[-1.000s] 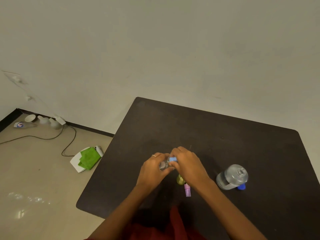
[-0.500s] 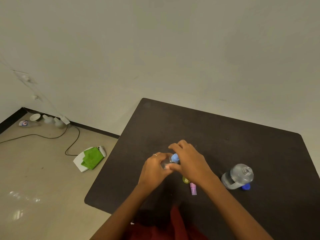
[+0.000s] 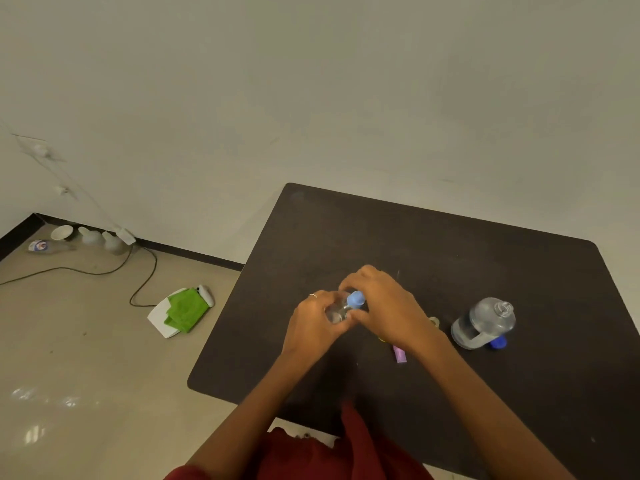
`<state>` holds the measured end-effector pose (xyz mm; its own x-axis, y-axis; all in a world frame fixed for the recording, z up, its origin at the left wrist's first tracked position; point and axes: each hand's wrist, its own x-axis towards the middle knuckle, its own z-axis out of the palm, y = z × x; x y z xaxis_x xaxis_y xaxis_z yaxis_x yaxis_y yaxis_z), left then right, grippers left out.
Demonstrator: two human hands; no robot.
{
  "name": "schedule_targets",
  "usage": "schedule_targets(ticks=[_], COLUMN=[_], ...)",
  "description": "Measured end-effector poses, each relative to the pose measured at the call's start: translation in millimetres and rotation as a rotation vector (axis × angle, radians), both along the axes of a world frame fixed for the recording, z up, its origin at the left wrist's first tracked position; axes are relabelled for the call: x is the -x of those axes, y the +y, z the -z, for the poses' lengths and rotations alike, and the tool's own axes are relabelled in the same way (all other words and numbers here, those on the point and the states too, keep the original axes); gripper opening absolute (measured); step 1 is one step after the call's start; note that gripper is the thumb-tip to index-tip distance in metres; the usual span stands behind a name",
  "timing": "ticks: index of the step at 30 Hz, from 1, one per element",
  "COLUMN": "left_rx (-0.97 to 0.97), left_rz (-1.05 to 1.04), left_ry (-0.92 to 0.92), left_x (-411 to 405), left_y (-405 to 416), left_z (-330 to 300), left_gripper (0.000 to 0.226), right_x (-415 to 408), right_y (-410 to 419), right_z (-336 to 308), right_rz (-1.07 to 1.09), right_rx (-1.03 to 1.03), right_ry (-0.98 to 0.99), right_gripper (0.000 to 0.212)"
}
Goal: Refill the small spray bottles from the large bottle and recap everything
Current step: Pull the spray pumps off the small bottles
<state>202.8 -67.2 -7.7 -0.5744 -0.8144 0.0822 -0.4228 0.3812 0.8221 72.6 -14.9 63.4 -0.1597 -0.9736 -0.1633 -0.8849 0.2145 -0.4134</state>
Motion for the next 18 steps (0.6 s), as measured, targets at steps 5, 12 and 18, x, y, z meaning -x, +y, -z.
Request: schedule_targets(ticks=[5, 12, 18], left_rx=[0.037, 0.026, 0.01], left_rz=[0.008, 0.036, 0.037], left_ry=[-0.007, 0.001, -0.026], left_x=[1.8, -3.6, -5.2], left_y=[-3.8, 1.3, -0.2], left_z=[-5.8, -3.0, 0.7], left_gripper=[0.039, 0.038, 0.039], right_x=[0.2, -4.6, -4.4], right_y=[-3.2, -4.1, 5.7], right_z=[-7.5, -6.3, -0.5], right_rz=[0.1, 0.115, 0.037], right_rx=[-0.023, -0.113, -0.013], right_ry=[0.045, 0.036, -0.039], right_gripper=[0.022, 0.041, 0.032])
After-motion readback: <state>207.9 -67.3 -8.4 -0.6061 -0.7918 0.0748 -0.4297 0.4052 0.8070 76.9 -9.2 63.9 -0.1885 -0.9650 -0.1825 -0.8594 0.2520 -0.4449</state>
